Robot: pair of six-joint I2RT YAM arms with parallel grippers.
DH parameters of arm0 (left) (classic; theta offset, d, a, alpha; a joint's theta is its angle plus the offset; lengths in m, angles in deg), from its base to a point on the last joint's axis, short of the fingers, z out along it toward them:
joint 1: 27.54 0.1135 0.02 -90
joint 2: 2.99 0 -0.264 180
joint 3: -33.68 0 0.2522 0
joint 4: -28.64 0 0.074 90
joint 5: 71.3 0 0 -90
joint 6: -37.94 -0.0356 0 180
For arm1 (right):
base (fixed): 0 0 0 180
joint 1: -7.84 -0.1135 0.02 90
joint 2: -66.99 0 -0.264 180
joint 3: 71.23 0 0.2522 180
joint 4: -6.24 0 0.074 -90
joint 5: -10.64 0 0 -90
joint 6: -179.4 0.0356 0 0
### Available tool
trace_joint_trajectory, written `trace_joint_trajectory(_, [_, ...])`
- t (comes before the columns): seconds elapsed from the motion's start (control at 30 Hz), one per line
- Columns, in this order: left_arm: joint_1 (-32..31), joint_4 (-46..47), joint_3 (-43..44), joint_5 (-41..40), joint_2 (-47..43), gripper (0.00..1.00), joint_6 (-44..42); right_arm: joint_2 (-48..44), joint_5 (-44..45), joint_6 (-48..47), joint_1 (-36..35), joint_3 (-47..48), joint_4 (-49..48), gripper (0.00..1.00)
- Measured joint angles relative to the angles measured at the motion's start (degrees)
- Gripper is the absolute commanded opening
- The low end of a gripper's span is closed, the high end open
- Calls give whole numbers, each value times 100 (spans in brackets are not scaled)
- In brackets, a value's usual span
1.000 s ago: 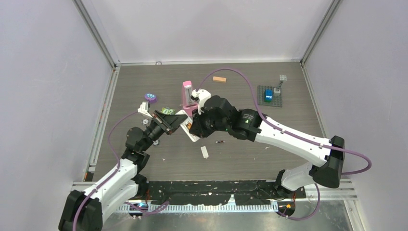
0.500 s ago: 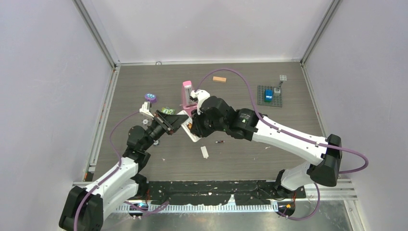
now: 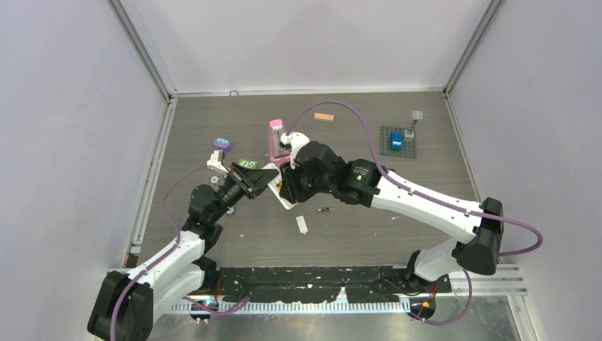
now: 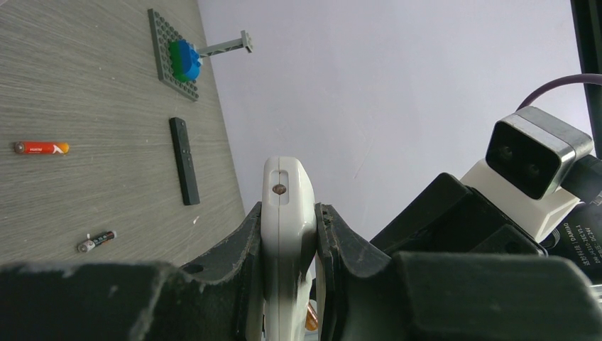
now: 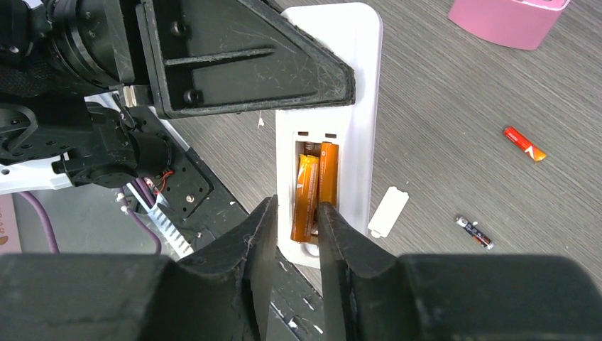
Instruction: Load the batteries into the remote control
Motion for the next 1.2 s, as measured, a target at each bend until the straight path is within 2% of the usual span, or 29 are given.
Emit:
trace_joint_trajectory(0.07, [0,17,0,0,0,0,2,0,11,2,0,11,22,33])
trace_joint_trajectory(0.27, [0,31,0,-2,0,0,131,-55,59,52,0,28,37,45])
trace_joint_trajectory(0.43, [0,118,0,0,0,0,522,-459,105,190,0,-136,-48,60])
trace_joint_trajectory(0.53, [0,212,0,0,0,0,874,-1047,146,269,0,-374,-173,73])
trace_joint_trajectory(0.6, [0,297,-2,-2,0,0,1093,-1344,177,308,0,-557,-297,77])
trace_joint_trajectory(0.77, [0,560,-2,-13,0,0,1768,-1777,181,428,0,-1040,-715,79])
trace_joint_trajectory(0.97, [-4,645,-39,-162,-144,0,2343,-1790,192,944,0,-1547,-1307,74])
trace_joint_trajectory(1.2, [-4,619,-131,-426,-437,0,2546,-1853,238,1729,0,-2142,-2420,73])
